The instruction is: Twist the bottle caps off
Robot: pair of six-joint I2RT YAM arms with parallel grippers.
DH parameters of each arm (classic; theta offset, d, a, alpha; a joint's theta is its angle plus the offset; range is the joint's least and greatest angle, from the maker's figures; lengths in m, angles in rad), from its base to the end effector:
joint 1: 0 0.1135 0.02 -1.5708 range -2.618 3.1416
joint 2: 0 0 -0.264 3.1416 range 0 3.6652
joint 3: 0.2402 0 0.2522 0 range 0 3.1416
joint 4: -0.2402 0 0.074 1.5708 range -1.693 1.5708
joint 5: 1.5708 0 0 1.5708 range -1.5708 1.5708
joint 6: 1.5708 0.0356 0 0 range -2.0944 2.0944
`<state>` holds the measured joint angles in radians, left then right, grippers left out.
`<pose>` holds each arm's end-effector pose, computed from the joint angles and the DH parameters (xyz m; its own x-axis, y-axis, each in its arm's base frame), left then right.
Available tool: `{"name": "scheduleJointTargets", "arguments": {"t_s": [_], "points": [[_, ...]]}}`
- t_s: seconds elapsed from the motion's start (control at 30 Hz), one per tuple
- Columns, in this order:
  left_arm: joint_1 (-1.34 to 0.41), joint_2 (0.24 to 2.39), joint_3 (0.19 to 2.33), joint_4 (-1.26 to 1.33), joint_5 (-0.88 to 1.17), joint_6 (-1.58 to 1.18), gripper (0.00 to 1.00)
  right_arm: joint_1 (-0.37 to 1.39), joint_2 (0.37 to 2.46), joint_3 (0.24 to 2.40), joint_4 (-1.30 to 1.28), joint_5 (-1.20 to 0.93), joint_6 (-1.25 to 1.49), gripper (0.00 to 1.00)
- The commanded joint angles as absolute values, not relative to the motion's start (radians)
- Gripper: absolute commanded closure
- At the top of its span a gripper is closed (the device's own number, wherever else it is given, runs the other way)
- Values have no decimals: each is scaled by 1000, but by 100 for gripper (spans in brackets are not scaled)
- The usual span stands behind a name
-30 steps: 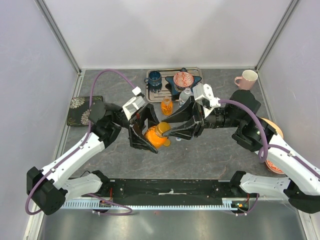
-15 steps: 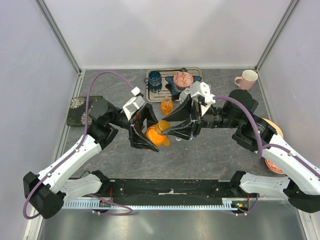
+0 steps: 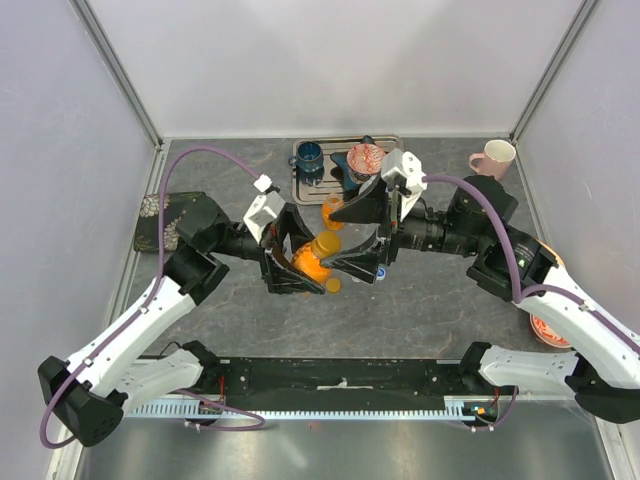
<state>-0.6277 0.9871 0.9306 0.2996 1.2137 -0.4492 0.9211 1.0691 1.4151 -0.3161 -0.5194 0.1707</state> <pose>0.1474 -0.1482 0.4007 -0.2333 -0.0183 -0.9722 0.9325 -0.2876 -0.2183 0.1118 0.1763 0.4876 -0.1506 0.0456 -0.9875 -0.9801 0.1242 0.1552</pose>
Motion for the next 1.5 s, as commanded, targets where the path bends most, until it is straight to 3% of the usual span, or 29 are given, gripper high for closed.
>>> {"name": "scheduleJointTargets", "arguments": {"t_s": [0.0,0.23,0.33,0.47,0.63,1.47], "points": [[-623,950,959,195,1066,-299,97,925,1052,1502,-270,-402,212,2],[-653,930,966,80,723,-157,97,925,1072,1568,-290,-38,327,2],[-710,917,957,55,435,-82,98,927,1113,1595,-366,125,400,2],[-796,913,945,40,148,-8,98,927,1161,1597,-413,186,475,3],[-870,920,930,41,-62,55,97,928,1212,1594,-416,176,521,5],[-904,917,922,44,-98,81,96,925,1292,1572,-391,140,517,29]]}}
